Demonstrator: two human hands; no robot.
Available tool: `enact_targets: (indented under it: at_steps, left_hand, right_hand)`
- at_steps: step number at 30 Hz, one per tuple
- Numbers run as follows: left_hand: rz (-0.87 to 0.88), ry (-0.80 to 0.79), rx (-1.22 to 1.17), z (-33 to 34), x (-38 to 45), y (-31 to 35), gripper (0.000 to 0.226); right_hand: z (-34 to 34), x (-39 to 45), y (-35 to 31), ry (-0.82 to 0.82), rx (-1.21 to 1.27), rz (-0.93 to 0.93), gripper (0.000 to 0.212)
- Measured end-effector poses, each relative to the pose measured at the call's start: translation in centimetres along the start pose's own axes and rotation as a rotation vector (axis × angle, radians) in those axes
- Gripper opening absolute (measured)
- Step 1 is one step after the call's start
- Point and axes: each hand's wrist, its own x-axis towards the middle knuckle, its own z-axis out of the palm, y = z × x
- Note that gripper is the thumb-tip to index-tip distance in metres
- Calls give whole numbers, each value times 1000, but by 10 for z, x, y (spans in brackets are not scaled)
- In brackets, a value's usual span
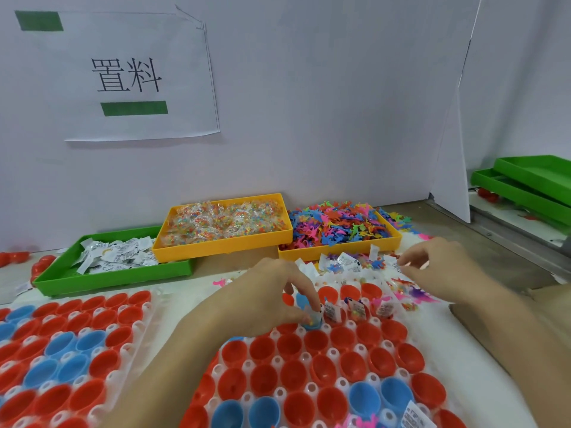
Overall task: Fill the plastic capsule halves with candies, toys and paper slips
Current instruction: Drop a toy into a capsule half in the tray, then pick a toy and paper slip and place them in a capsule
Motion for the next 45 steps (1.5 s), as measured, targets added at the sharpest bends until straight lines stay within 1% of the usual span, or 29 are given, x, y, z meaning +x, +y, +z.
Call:
enact_targets:
  at_steps: [3,6,10,13,15,22,28,31,33,35,38,41,42,43,45]
  left_hand:
    - [-1,-6,22,2,1,1,11]
    - [-3,9,25,1,1,-1,15]
    - [-6,44,-5,-7,-1,-4,24]
    - [-2,70,-19,-13,-2,-6,22]
    - [-10,83,-22,-15,-2,-8,21]
    - [0,106,-40,-18,-4,-10,17]
    - [-1,114,-31,-19,-5,-10,13]
    - [-1,121,-33,-20,-4,-10,13]
    - [-3,127,-50,-19,-4,-8,12]
    - [-10,137,-58,-17,-2,-7,13]
    - [-24,183,-81,-13,1,-4,22]
    - [-27,252,-217,-7,4,2,44]
    - [-13,258,-275,-5,4,5,48]
    - [9,257,-329,-3,5,7,44]
    - [61,268,-422,-1,6,11,24]
  right_hand:
    - [2,0,0,-73,-12,39,9]
    - [-3,-1,2,-102,-51,88,18]
    - [-14,-4,7,-191,-112,125,31]
    - [-15,-7,5,-279,-143,123,29]
    - [-12,-9,3,-296,-146,108,27]
    - [-13,-7,3,-211,-196,70,20]
    - [-10,0,5,-68,-141,66,23]
    - [-9,0,1,88,-70,40,25]
    - [-9,-2,-8,207,25,-20,24]
    - [-8,-9,-25,228,169,-118,20]
    - [-2,-25,-56,105,473,-263,19]
    - [4,-41,-79,-43,628,-382,15]
    - [5,-45,-85,-102,674,-418,12]
    - [6,-49,-90,-158,717,-452,9]
    - [8,-53,-96,-213,780,-490,10]
